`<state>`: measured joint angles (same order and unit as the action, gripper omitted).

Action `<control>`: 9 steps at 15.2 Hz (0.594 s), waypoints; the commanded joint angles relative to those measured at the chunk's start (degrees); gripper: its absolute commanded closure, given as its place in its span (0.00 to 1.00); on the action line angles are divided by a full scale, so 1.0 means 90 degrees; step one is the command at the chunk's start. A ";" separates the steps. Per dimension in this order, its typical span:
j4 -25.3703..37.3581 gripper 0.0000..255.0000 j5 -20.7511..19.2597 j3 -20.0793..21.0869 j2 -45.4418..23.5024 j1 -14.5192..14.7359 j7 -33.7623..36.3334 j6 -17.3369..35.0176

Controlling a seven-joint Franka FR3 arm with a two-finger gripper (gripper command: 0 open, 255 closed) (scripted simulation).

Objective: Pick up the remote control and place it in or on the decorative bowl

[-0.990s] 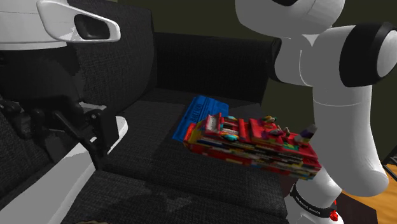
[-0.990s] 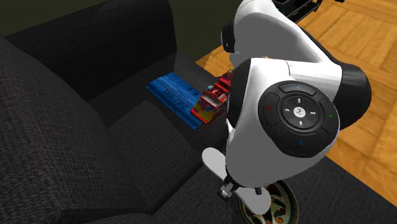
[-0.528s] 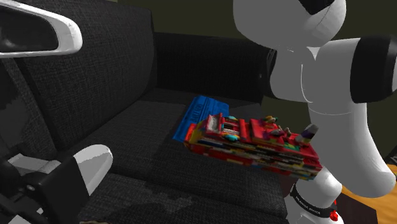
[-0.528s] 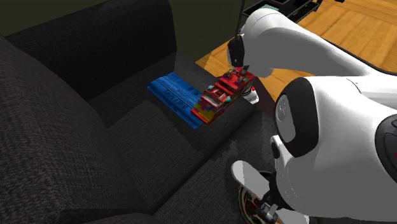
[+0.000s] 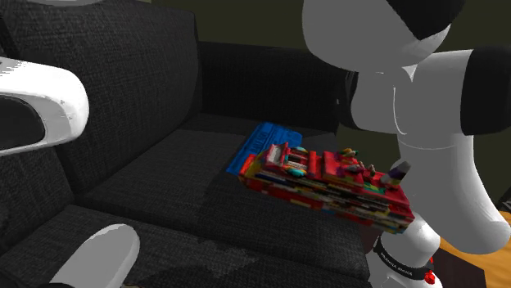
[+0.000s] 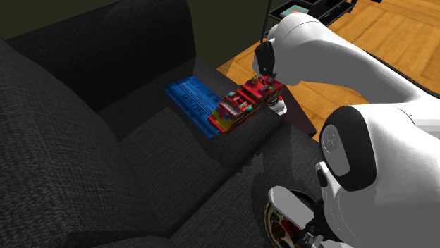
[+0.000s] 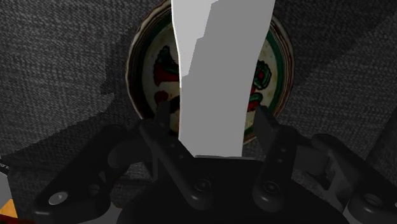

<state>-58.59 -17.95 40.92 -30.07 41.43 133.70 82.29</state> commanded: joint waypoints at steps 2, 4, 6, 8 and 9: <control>-0.0506 1.00 0.0082 0.0025 0.0101 -0.0170 0.0020 0.0367; -0.0801 1.00 0.0123 0.0039 0.0171 -0.0266 0.0025 0.0586; -0.1071 1.00 0.0155 0.0048 0.0228 -0.0349 0.0030 0.0795; -0.1320 1.00 0.0180 0.0054 0.0273 -0.0421 0.0035 0.0996; -0.1425 1.00 0.0188 0.0056 0.0289 -0.0449 0.0038 0.1082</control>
<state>-69.92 -16.46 41.35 -27.85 37.85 134.02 90.88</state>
